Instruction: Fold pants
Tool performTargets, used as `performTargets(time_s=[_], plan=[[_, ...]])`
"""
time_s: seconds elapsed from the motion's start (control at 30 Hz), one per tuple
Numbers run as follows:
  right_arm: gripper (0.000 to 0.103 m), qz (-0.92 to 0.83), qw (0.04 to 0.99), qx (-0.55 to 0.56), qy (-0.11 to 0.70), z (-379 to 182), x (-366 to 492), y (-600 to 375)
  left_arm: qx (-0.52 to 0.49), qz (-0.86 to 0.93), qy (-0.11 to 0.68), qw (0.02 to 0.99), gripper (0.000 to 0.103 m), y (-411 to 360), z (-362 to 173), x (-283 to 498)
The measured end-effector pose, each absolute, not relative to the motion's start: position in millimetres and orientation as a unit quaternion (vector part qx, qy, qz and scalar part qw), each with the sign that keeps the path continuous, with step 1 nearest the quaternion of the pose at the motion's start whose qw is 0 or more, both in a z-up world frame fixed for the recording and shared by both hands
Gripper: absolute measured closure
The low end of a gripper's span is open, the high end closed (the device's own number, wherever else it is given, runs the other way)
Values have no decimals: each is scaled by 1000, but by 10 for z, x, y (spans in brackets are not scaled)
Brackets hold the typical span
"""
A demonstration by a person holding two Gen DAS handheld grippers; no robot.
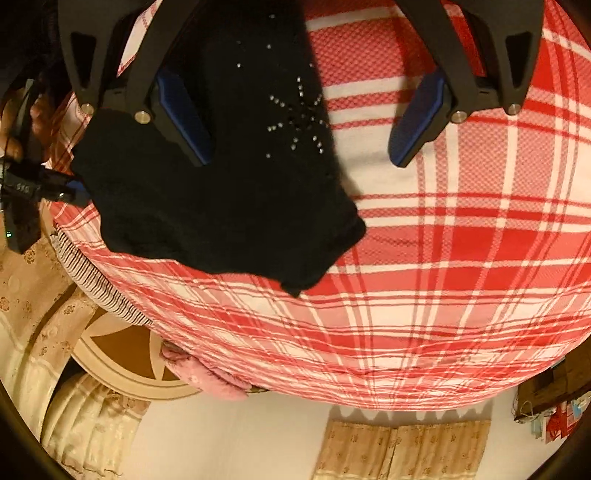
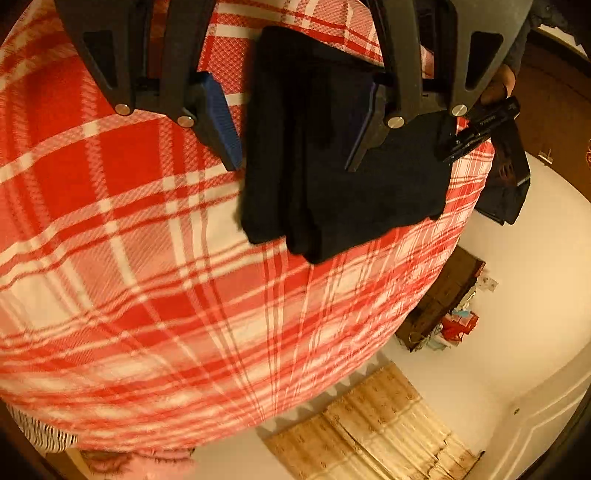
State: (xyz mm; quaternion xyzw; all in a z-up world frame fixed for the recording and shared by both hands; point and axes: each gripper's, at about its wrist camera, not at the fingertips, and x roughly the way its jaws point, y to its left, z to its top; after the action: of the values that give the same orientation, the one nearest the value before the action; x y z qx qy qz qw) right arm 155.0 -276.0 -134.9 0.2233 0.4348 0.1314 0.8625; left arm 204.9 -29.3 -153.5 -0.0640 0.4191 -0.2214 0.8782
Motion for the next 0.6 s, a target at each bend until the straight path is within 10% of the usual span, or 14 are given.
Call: performTargets(time_s=[0.37,0.6], plan=[[45,142,860,235,431,-1484,1677,-2665,-76,-257,418,868,6,-416,-1515,2156],[70,164,858,240,423,-1448,1592,-2620,-79,-284,421,858,59,-354,-1512,2122]])
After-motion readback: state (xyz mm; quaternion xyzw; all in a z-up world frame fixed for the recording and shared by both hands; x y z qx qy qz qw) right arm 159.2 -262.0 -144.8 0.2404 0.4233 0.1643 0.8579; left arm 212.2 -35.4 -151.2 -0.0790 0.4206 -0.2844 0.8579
